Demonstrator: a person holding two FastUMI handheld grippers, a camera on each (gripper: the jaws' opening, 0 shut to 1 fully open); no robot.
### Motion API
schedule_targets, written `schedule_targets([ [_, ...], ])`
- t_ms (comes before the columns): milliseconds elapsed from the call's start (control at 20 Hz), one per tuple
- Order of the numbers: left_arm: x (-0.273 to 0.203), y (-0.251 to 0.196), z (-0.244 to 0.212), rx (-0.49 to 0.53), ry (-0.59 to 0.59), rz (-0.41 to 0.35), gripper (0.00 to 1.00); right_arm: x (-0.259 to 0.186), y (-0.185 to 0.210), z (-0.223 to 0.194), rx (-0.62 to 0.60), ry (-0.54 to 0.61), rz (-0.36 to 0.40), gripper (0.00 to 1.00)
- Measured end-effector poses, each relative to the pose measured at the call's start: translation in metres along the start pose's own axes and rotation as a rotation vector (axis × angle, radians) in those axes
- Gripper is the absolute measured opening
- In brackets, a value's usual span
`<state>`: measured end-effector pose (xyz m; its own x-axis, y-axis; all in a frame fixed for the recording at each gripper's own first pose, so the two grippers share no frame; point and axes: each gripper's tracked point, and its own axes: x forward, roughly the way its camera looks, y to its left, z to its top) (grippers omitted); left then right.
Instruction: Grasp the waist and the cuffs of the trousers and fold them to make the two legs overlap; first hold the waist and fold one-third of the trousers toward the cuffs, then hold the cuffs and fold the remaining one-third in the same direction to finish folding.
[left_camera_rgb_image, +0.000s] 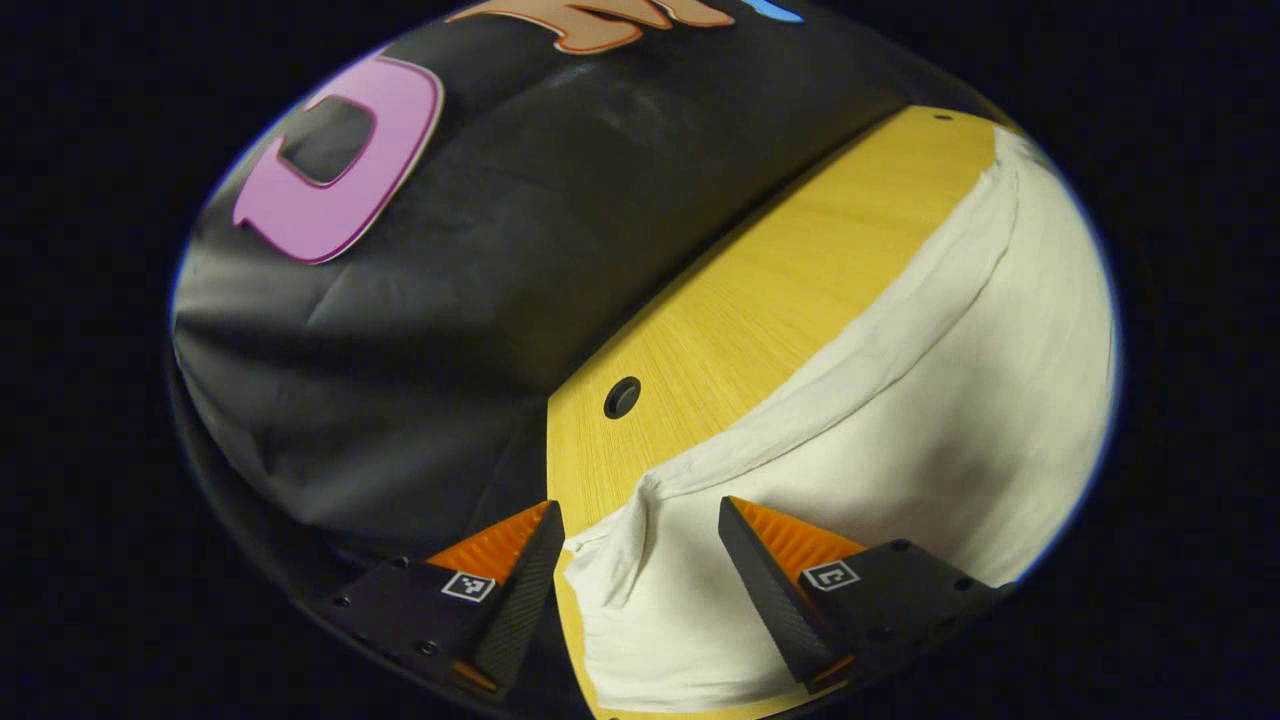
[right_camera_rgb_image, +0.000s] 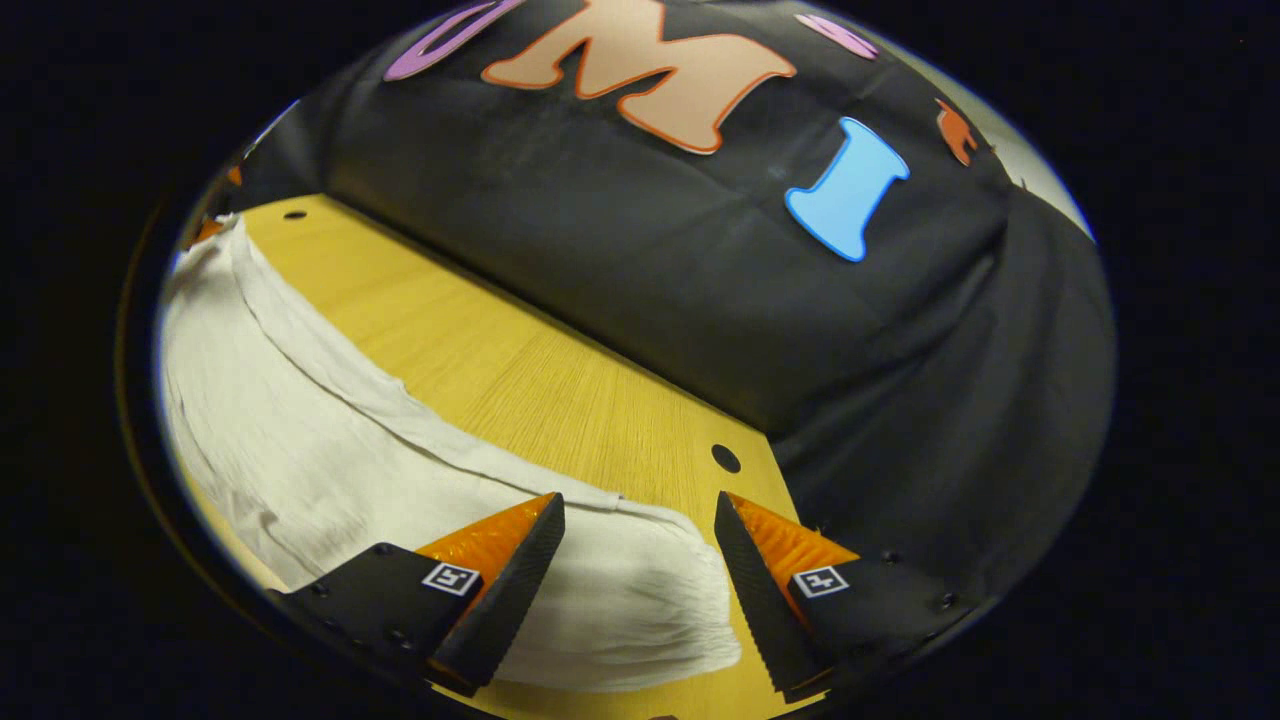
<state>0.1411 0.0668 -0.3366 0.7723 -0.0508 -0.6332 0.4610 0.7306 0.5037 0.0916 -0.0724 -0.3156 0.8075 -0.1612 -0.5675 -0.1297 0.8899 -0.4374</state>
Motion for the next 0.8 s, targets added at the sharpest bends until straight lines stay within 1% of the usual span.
schedule_targets([
  [50,-0.011,-0.004,0.003,-0.053,-0.014,-0.007,0.95,-0.008,-0.003,-0.003,0.058,0.007,0.0,0.97],
  [150,-0.032,-0.014,0.01,-0.143,-0.041,-0.025,0.95,-0.018,-0.015,-0.019,0.172,0.05,-0.01,0.98],
  [200,-0.042,-0.019,0.017,-0.19,-0.062,-0.037,0.95,-0.022,-0.02,-0.026,0.224,0.071,-0.018,1.0],
  [250,-0.052,-0.023,0.025,-0.238,-0.086,-0.05,0.95,-0.026,-0.025,-0.034,0.273,0.093,-0.028,0.98],
  [350,-0.067,-0.028,0.038,-0.307,-0.121,-0.067,0.95,-0.027,-0.031,-0.051,0.374,0.138,-0.054,0.98],
  [400,-0.071,-0.027,0.042,-0.331,-0.133,-0.068,0.95,-0.026,-0.035,-0.063,0.429,0.167,-0.069,1.0],
  [450,-0.072,-0.024,0.043,-0.351,-0.139,-0.068,0.95,-0.025,-0.037,-0.074,0.484,0.197,-0.086,1.0],
  [500,-0.074,-0.021,0.047,-0.367,-0.142,-0.064,0.95,-0.027,-0.039,-0.085,0.532,0.224,-0.1,0.98],
  [550,-0.076,-0.022,0.049,-0.386,-0.144,-0.065,0.96,-0.027,-0.04,-0.092,0.576,0.248,-0.11,1.0],
  [650,-0.078,-0.021,0.052,-0.425,-0.141,-0.073,0.96,-0.03,-0.041,-0.106,0.655,0.291,-0.125,0.98],
  [800,-0.078,-0.016,0.053,-0.446,-0.13,-0.067,0.96,-0.035,-0.041,-0.12,0.748,0.353,-0.156,0.99],
])
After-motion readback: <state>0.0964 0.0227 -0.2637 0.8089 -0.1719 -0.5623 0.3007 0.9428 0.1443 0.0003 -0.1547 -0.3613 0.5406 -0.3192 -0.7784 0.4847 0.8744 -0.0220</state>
